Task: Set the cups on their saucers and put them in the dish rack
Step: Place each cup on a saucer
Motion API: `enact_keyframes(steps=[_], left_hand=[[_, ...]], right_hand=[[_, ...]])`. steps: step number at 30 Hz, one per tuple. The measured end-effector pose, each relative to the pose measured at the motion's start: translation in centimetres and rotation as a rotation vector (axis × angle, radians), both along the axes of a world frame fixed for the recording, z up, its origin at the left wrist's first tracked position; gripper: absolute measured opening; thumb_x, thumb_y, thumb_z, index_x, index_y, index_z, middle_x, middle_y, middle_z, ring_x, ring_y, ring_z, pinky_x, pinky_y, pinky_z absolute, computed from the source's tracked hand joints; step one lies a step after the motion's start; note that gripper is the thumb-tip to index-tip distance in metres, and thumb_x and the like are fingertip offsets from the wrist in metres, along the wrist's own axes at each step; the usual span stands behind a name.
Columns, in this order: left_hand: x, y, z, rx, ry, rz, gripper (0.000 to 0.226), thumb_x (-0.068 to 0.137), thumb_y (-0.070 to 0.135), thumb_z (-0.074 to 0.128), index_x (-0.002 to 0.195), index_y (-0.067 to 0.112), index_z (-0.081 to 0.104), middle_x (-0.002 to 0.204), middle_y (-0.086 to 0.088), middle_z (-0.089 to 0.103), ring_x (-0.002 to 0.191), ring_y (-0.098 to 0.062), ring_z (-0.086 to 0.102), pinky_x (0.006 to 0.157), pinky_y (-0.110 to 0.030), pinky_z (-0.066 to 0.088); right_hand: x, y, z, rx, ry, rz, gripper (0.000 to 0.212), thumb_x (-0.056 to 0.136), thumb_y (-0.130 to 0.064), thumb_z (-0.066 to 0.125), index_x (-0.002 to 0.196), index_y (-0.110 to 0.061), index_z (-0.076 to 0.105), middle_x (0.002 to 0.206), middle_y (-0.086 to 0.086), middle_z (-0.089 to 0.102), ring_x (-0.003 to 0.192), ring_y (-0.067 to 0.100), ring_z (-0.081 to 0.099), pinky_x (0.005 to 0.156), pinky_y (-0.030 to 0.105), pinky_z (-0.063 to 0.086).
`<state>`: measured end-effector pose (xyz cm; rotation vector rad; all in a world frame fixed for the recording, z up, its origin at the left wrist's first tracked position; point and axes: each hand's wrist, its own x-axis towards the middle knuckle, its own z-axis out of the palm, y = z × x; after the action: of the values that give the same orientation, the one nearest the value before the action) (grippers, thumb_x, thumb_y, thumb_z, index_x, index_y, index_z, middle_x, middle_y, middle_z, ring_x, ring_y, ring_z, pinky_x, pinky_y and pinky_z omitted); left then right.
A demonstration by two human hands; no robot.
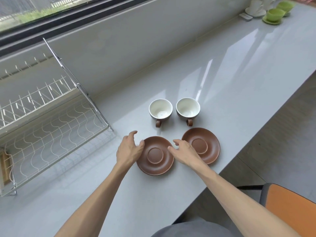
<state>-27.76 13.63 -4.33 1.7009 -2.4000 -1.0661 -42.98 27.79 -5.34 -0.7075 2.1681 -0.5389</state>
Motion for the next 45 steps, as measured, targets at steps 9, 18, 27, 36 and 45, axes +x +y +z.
enact_keyframes(steps=[9, 18, 27, 36, 45], left_hand=[[-8.7, 0.0, 4.5, 0.17, 0.451, -0.028, 0.04, 0.093, 0.033, 0.059, 0.133, 0.029, 0.059, 0.122, 0.001, 0.067, 0.098, -0.016, 0.07, 0.095, -0.045, 0.056], [-16.3, 1.1, 2.4, 0.418, 0.381, -0.054, 0.062, 0.092, 0.037, 0.056, 0.151, 0.024, 0.039, 0.147, -0.008, 0.05, 0.12, -0.024, 0.059, 0.104, -0.048, 0.052], [-19.3, 1.3, 0.7, 0.48, 0.356, -0.021, 0.047, 0.094, 0.027, 0.048, 0.137, 0.01, 0.044, 0.095, 0.007, 0.045, 0.089, -0.018, 0.054, 0.1, -0.05, 0.054], [-19.5, 1.0, -0.4, 0.603, 0.455, 0.078, 0.015, 0.091, 0.011, 0.048, 0.106, 0.015, 0.049, 0.091, 0.001, 0.046, 0.081, -0.014, 0.05, 0.089, -0.042, 0.061], [-18.8, 1.0, -0.3, 0.665, 0.557, 0.088, 0.037, 0.088, 0.008, 0.05, 0.122, 0.022, 0.056, 0.103, 0.004, 0.056, 0.097, -0.02, 0.056, 0.078, -0.032, 0.061]], right_hand=[[-7.7, 1.1, 2.8, -0.223, 0.048, -0.226, 0.036, 0.091, -0.033, 0.057, 0.124, -0.023, 0.068, 0.115, -0.001, 0.074, 0.106, 0.019, 0.068, 0.097, 0.039, 0.054], [-12.9, -1.1, 2.5, -0.225, 0.165, -0.389, 0.045, 0.095, -0.03, 0.051, 0.138, -0.017, 0.052, 0.13, 0.005, 0.063, 0.122, 0.029, 0.057, 0.104, 0.041, 0.044], [-13.9, -3.8, 1.0, -0.148, 0.028, -0.374, 0.054, 0.099, -0.032, 0.042, 0.149, -0.014, 0.036, 0.143, 0.014, 0.052, 0.126, 0.037, 0.053, 0.101, 0.049, 0.05], [-14.3, -3.8, 0.0, -0.246, -0.198, -0.546, 0.054, 0.095, -0.01, 0.033, 0.148, -0.019, 0.041, 0.128, 0.019, 0.062, 0.085, 0.032, 0.076, 0.074, 0.038, 0.064], [-14.0, -3.1, 0.0, -0.291, -0.185, -0.597, 0.052, 0.091, -0.005, 0.036, 0.141, -0.014, 0.05, 0.122, 0.022, 0.064, 0.076, 0.033, 0.076, 0.069, 0.038, 0.065]])
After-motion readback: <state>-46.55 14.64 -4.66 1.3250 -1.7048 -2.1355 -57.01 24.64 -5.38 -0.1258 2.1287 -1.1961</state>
